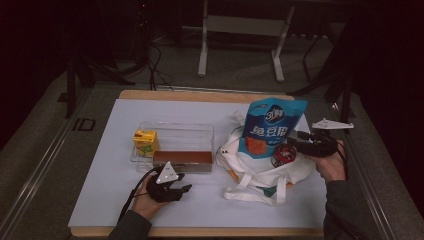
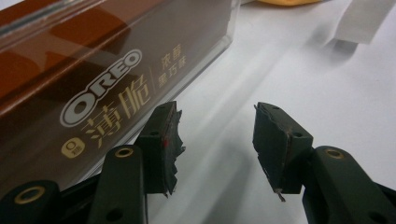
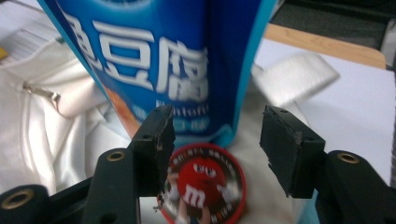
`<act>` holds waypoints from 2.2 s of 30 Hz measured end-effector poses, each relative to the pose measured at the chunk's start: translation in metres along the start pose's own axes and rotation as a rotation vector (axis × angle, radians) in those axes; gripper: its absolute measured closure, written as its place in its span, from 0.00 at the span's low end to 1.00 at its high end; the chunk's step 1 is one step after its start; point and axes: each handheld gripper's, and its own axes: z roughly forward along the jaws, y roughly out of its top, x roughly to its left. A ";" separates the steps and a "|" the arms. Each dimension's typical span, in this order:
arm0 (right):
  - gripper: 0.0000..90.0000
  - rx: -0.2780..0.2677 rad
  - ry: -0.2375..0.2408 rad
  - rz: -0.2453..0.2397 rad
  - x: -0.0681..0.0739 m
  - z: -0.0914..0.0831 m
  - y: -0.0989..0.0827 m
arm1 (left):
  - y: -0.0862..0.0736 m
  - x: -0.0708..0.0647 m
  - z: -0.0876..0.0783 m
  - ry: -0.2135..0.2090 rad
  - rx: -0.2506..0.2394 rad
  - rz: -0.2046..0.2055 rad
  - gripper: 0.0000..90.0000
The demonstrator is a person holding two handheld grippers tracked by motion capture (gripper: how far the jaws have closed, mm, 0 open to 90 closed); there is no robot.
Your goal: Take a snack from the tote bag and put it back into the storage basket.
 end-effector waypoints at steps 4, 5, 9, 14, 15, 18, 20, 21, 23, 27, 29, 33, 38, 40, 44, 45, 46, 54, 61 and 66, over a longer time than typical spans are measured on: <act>0.45 -0.014 0.011 -0.002 0.001 0.003 0.009 | -0.001 0.000 0.001 0.001 -0.003 -0.006 0.56; 0.45 -0.018 0.008 -0.001 0.001 0.004 0.012 | -0.001 0.000 0.000 0.003 -0.005 -0.005 0.56; 0.45 -0.050 0.035 0.002 -0.001 0.009 0.024 | -0.001 -0.001 0.001 0.006 -0.002 0.001 0.56; 0.46 -0.063 0.078 -0.011 0.001 0.016 0.031 | -0.001 -0.001 0.001 0.008 0.006 0.009 0.56; 0.46 -0.059 0.082 -0.011 0.000 0.020 0.033 | -0.001 -0.002 0.001 0.008 0.006 0.010 0.56; 0.46 -0.067 0.097 -0.002 -0.003 0.023 0.034 | -0.001 -0.002 0.002 0.009 0.013 0.014 0.55; 0.46 -0.070 0.103 -0.002 -0.005 0.024 0.034 | -0.001 -0.002 0.002 0.011 0.012 0.012 0.55; 0.48 -0.072 0.132 -0.003 -0.007 0.025 0.034 | -0.001 -0.002 0.002 0.010 0.012 0.013 0.55; 0.49 -0.072 0.145 -0.008 -0.007 0.026 0.034 | 0.000 -0.002 0.002 0.010 0.014 0.013 0.55; 0.60 -0.072 0.202 -0.056 -0.001 0.028 0.036 | 0.000 -0.002 0.003 0.011 0.019 0.018 0.55; 0.61 -0.079 0.213 -0.069 0.001 0.029 0.036 | 0.000 -0.002 0.003 0.010 0.023 0.020 0.55; 0.71 -0.086 0.241 -0.050 0.002 0.032 0.035 | 0.000 -0.003 0.004 0.011 0.032 0.027 0.55; 0.91 -0.094 0.245 -0.068 0.003 0.031 0.034 | 0.000 -0.003 0.004 0.012 0.033 0.027 0.55; 0.94 -0.099 0.240 -0.074 0.005 0.031 0.034 | 0.000 -0.003 0.004 0.013 0.033 0.027 0.54; 0.97 -0.100 0.240 -0.082 0.007 0.030 0.036 | 0.000 -0.003 0.004 0.012 0.034 0.026 0.54; 0.97 -0.100 0.241 -0.088 0.007 0.030 0.037 | 0.000 -0.003 0.004 0.012 0.033 0.028 0.54; 0.97 -0.100 0.241 -0.090 0.008 0.029 0.038 | 0.000 -0.003 0.004 0.012 0.033 0.028 0.54; 0.98 -0.119 0.240 -0.100 0.014 0.027 0.045 | 0.000 -0.003 0.004 0.012 0.034 0.029 0.54; 0.98 -0.143 0.246 -0.112 0.018 0.022 0.052 | 0.000 -0.003 0.004 0.011 0.035 0.029 0.55; 0.98 -0.190 0.251 -0.122 0.021 0.009 0.064 | 0.000 -0.004 0.004 0.014 0.036 0.031 0.54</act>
